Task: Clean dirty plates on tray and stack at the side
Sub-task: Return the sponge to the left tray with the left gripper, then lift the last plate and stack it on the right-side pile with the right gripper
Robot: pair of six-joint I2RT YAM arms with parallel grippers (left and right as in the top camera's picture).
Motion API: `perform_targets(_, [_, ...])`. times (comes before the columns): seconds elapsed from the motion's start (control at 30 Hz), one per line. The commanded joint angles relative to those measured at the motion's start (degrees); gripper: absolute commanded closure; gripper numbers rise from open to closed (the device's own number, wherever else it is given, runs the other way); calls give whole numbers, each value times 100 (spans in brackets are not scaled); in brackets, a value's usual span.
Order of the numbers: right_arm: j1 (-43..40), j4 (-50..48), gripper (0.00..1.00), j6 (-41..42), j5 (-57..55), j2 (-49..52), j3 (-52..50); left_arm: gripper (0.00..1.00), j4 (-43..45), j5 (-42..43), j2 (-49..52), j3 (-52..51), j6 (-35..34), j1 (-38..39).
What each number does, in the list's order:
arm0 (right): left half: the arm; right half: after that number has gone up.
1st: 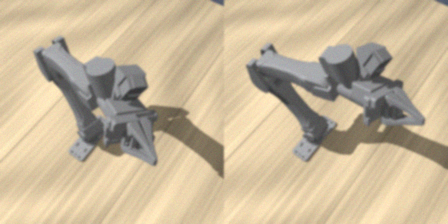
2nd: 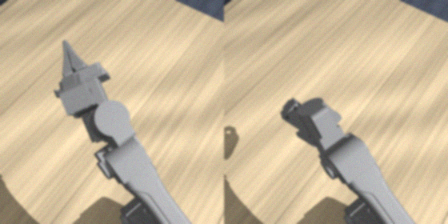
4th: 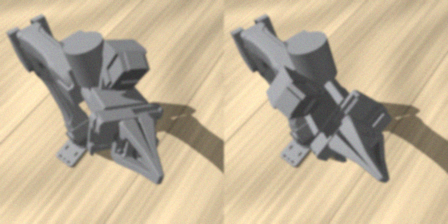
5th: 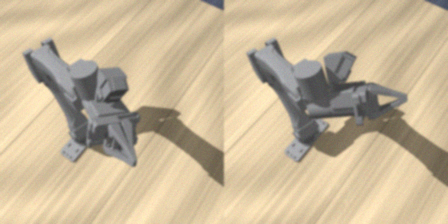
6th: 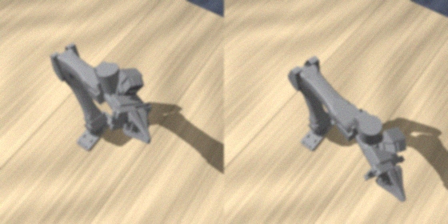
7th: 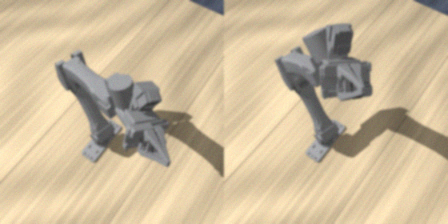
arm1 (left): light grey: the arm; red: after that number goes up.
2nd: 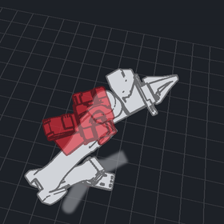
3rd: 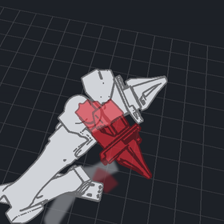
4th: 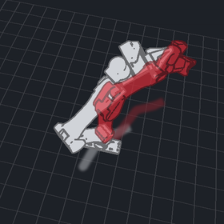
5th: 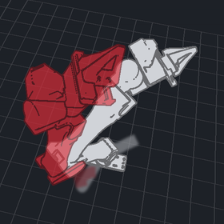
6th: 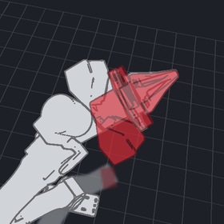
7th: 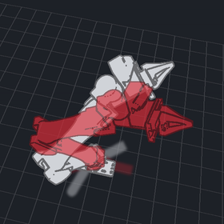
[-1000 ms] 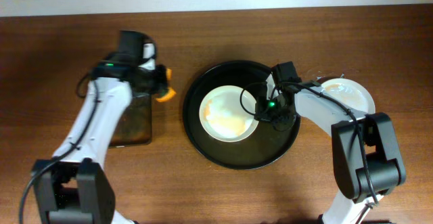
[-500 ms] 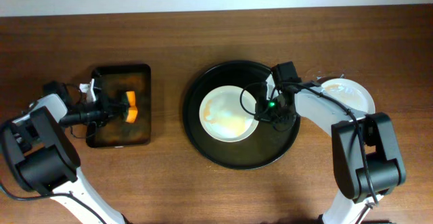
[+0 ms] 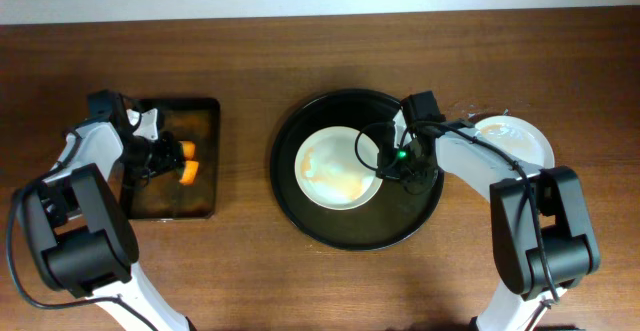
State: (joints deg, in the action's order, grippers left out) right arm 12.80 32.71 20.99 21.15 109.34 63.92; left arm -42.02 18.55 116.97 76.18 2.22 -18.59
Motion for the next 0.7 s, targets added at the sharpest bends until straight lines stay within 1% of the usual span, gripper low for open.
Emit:
perform_targets(0.0, [-7, 227, 93, -35, -527, 225, -251, 89, -24, -1668, 254, -125, -304, 4])
perform_targets(0.07, [-7, 247, 93, -35, -527, 225, -251, 89, -170, -2627, 254, -127, -903, 111])
perform_targets(0.1, [-7, 247, 93, -35, -527, 225, -251, 89, -203, -2734, 254, -127, -1054, 175])
perform_targets(0.13, [-7, 251, 93, -35, -527, 225, -251, 92, -203, -2688, 254, -127, -1051, 260])
perform_targets(0.17, [-7, 262, 93, -35, -527, 225, -251, 98, -225, -2691, 249, -125, -1051, 363])
perform_targets(0.27, [-7, 361, 93, -37, -527, 225, -251, 99, -254, -2697, -96, -125, -1049, 933])
perform_targets(0.37, [-7, 398, 93, -37, -529, 225, -251, 99, -330, -2699, -999, -125, -1051, 1248])
perform_targets(0.4, [-7, 398, 93, -39, -529, 225, -251, 92, -400, -2699, -1353, -125, -1049, 1248])
perform_targets(0.47, [-7, 415, 93, -59, -529, 225, -251, 86, -490, -2697, -1469, -125, -1049, 1248])
perform_targets(0.5, [-7, 439, 93, -59, -529, 225, -251, 81, -597, -2699, -1467, -127, -1049, 1248])
perform_targets(0.57, [-11, 463, 93, -59, -529, 225, -251, 80, -693, -2782, -1467, -127, -1034, 1248])
perform_targets(0.6, [-11, 463, 93, -59, -529, 225, -251, 75, -697, -2782, -1467, -127, -1036, 1248])
perform_targets(0.67, [-11, 463, 92, -59, -529, 225, -251, 75, -892, -2780, -1467, -127, -1036, 1248])
